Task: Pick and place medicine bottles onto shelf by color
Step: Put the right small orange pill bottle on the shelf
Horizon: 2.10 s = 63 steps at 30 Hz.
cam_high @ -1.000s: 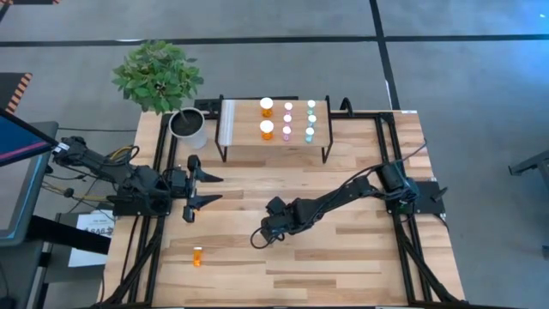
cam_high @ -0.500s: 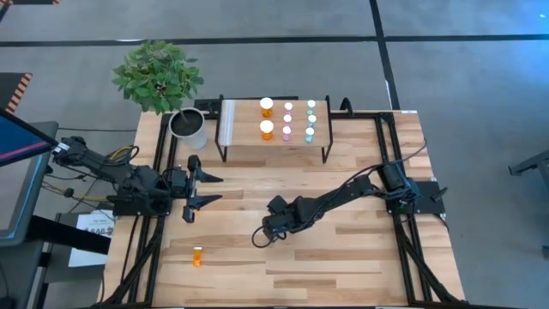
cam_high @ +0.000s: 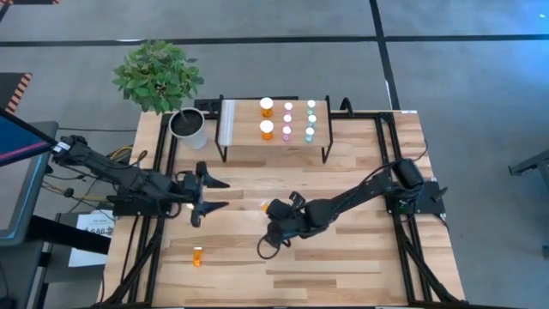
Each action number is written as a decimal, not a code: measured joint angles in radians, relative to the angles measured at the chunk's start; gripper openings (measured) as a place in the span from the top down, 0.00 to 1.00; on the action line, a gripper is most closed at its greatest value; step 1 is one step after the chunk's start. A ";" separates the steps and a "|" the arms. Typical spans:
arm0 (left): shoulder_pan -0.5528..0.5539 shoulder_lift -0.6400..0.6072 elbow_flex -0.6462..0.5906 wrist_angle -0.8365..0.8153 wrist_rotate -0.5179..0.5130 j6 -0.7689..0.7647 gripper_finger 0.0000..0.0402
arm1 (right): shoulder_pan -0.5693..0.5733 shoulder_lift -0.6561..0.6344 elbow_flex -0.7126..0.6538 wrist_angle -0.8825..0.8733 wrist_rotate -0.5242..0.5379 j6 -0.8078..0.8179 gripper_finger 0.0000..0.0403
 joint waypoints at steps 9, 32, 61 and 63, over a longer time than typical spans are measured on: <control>0.066 0.111 0.026 0.027 0.042 -0.075 0.26 | 0.040 -0.084 -0.026 0.070 0.138 -0.164 0.72; 0.252 0.379 0.043 0.323 0.454 -0.130 0.26 | 0.001 -0.294 -0.558 1.085 -0.059 -0.557 0.72; 0.272 0.548 0.180 0.270 0.543 -0.125 0.36 | -0.004 -0.292 -0.559 1.061 -0.080 -0.564 0.72; 0.272 0.544 0.181 0.265 0.549 -0.125 0.38 | -0.004 -0.292 -0.558 1.060 -0.080 -0.564 0.72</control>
